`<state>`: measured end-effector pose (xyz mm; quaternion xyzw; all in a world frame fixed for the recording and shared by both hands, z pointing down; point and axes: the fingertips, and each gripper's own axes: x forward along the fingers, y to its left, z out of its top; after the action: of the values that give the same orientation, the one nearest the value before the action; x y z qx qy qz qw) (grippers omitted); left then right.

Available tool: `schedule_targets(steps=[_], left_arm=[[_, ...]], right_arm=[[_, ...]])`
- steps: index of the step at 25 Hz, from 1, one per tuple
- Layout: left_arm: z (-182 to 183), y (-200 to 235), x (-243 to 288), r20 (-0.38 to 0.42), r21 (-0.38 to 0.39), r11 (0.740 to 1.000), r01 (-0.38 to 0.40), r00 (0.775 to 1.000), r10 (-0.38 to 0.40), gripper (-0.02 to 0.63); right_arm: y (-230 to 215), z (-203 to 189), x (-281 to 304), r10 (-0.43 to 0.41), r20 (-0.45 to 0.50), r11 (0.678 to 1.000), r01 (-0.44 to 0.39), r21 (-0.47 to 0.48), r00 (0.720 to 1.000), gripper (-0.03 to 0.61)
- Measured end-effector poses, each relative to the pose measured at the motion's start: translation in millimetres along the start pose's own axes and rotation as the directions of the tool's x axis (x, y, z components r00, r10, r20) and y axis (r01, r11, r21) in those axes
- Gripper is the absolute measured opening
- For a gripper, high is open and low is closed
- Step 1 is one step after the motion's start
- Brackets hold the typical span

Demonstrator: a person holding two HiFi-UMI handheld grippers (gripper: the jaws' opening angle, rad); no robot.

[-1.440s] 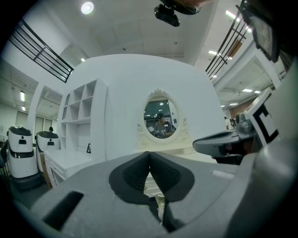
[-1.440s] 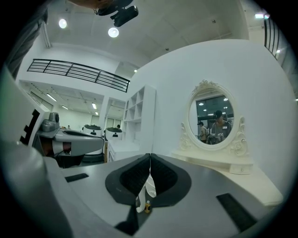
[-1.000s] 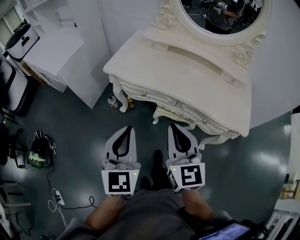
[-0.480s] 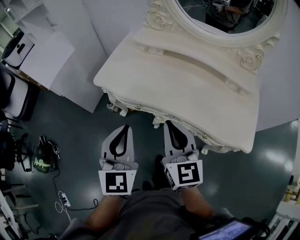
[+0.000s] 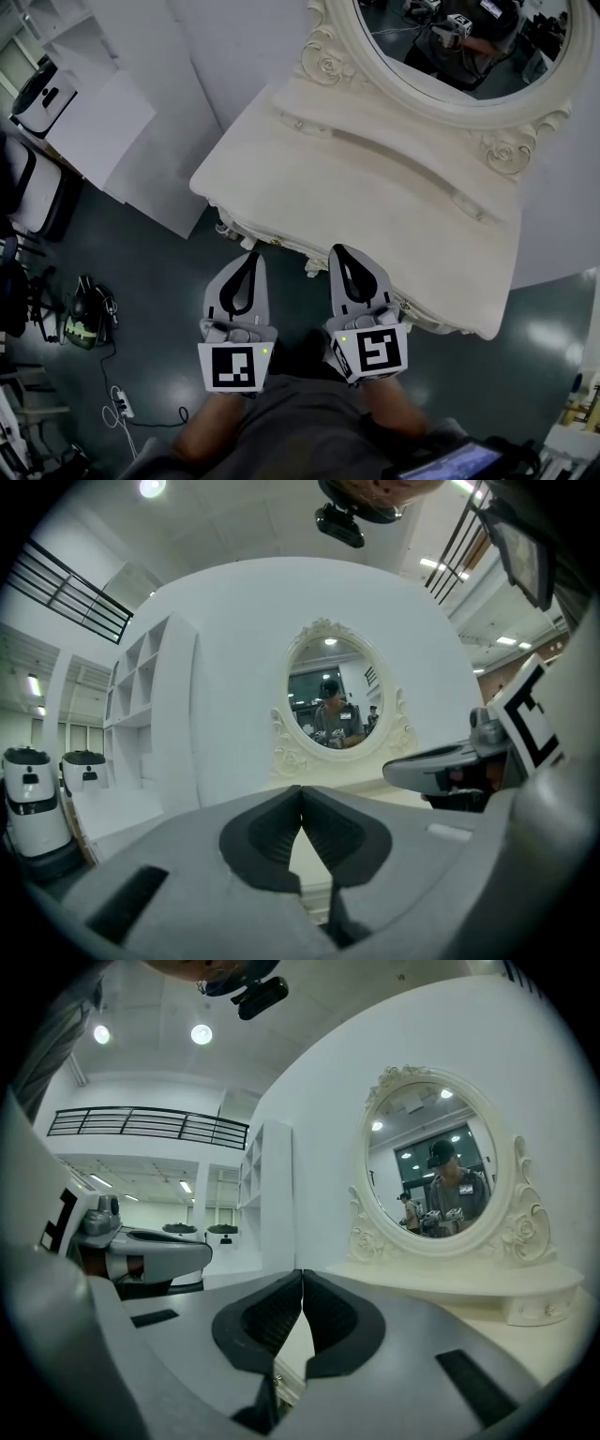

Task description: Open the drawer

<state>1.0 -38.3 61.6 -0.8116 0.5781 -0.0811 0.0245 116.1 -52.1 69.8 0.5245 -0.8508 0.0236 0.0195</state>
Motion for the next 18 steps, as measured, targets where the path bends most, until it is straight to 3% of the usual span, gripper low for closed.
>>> schedule_targets(steps=[10,18], left_arm=[[-16.9,23.7,26.9,-0.021,-0.035,0.999,0.019,1.0,-0.02,0.015],[-88.5,34.1,46.9,-0.107,-0.093,0.993,0.073,0.991,-0.082,0.015]], right_arm=[[2.5,-11.7,33.0,-0.007,-0.043,1.0,0.007,-0.01,0.999,0.014],[14.2,-71.1,50.3,-0.045,-0.15,0.999,0.042,-0.026,0.988,0.014]])
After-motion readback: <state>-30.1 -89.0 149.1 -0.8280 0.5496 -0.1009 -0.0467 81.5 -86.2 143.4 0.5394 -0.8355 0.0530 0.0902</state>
